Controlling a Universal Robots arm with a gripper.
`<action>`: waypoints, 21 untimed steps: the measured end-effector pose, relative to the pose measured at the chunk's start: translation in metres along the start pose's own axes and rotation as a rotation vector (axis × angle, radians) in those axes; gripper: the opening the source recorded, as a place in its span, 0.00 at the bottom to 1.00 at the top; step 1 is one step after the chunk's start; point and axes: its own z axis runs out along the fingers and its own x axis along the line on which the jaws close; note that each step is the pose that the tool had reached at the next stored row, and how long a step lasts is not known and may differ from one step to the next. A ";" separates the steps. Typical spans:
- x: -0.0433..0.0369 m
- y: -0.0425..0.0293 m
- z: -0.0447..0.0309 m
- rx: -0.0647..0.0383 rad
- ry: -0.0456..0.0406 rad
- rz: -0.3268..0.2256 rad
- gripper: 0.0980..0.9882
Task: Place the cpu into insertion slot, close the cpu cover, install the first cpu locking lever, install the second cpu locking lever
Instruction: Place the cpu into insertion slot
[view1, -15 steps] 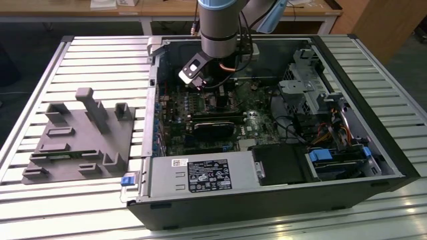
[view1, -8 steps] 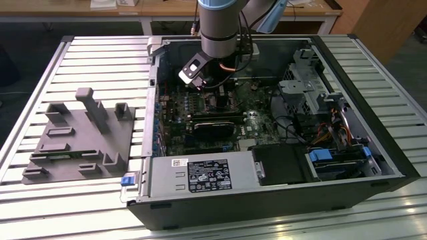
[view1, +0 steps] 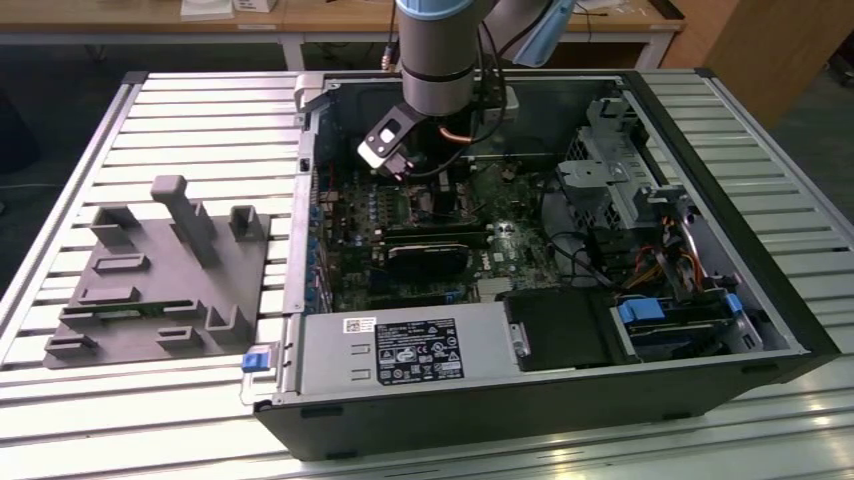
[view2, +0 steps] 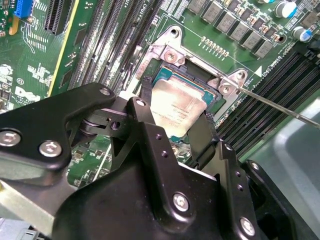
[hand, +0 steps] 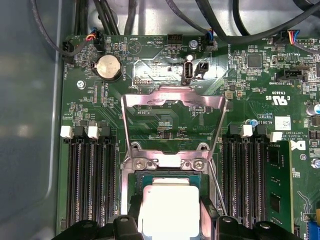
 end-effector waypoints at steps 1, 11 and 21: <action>0.0000 0.0000 0.0000 0.000 0.0001 -0.002 0.49; 0.0001 0.0001 -0.0002 0.000 0.0010 -0.007 0.49; -0.0001 0.0000 -0.0002 0.000 0.0001 -0.007 0.49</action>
